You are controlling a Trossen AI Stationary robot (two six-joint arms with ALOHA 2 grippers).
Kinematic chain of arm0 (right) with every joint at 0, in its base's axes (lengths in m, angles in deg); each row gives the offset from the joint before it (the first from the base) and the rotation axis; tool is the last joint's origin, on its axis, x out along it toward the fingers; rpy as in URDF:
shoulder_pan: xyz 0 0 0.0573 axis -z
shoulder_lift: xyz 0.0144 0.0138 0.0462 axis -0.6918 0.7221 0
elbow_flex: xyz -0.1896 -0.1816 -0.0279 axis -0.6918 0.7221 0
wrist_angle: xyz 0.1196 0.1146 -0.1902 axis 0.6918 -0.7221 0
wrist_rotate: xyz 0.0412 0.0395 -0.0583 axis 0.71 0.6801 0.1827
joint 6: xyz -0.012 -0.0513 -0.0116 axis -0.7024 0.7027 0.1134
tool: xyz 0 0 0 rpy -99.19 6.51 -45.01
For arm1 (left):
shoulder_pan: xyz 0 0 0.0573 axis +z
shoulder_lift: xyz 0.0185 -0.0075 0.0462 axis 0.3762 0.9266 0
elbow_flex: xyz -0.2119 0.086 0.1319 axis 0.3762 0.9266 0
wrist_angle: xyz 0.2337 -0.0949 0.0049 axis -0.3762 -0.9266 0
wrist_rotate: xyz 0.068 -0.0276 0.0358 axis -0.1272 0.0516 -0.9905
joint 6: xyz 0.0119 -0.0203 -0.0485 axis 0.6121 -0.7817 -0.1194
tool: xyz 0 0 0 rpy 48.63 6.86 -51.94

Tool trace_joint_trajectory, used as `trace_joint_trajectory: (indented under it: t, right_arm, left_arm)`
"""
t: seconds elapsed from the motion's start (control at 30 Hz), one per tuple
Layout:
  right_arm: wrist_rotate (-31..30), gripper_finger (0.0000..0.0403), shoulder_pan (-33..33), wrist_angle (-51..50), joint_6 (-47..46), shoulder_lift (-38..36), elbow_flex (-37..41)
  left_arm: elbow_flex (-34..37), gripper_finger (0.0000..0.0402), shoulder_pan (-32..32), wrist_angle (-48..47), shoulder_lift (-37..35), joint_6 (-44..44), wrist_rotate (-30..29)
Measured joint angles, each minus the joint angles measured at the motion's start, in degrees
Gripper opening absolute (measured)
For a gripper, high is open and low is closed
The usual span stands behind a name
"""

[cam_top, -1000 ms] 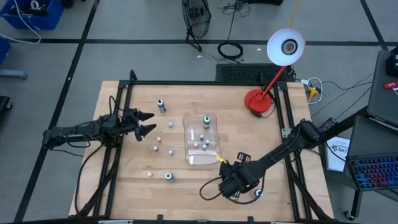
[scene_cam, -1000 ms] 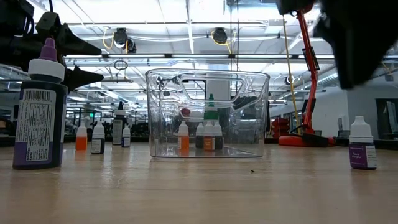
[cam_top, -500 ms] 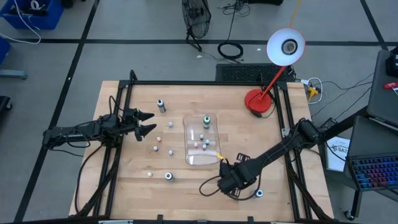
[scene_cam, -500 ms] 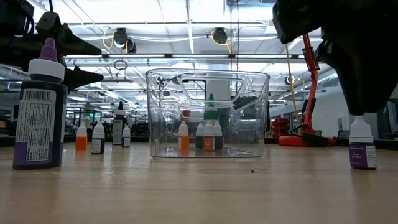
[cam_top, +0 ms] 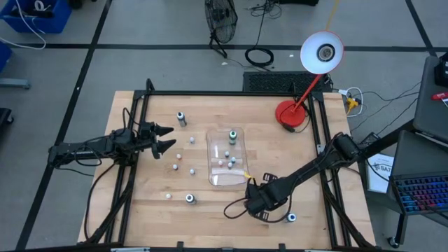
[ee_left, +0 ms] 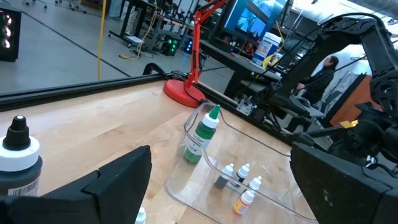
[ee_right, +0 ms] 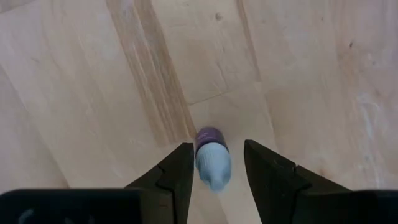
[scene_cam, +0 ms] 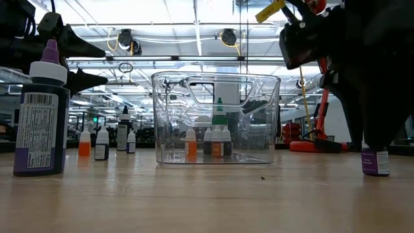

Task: Pick & Place food coloring
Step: Put the small purple food coloring bottle into the transparent bin

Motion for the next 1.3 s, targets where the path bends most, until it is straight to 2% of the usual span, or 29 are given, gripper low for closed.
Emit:
trace_joint_trajectory:
  t: [0.57, 0.67, 0.8, 0.9, 1.1, 1.3]
  right_arm:
    - [1.6, 0.0126, 0.1, 0.0, -0.1, 0.0, 0.0]
    - [1.7, 0.0103, 0.1, -0.1, -0.2, 0.0, 0.0]
    - [1.6, 0.0046, 0.1, 0.0, 0.6, 0.0, 0.0]
    - [1.4, 0.0043, 0.1, 0.5, 1.9, 0.0, 0.0]
    - [-3.0, 0.0043, 0.8, -0.1, 4.2, -1.2, 0.0]
    - [-8.1, 0.0043, 3.2, -5.9, 7.3, -9.0, -2.5]
  left_arm:
    - [0.0, 0.0379, 0.0, 0.0, 0.0, 0.0, 0.0]
    - [0.0, 0.0379, 0.0, 0.0, 0.0, 0.0, 0.0]
    - [0.0, 0.0379, 0.0, 0.0, 0.0, 0.0, 0.0]
    - [0.0, 0.0379, 0.0, 0.0, 0.0, 0.0, 0.0]
    - [0.0, 0.0379, 0.0, 0.0, 0.0, 0.0, 0.0]
    - [0.0, 0.0379, 0.0, 0.0, 0.0, 0.0, 0.0]
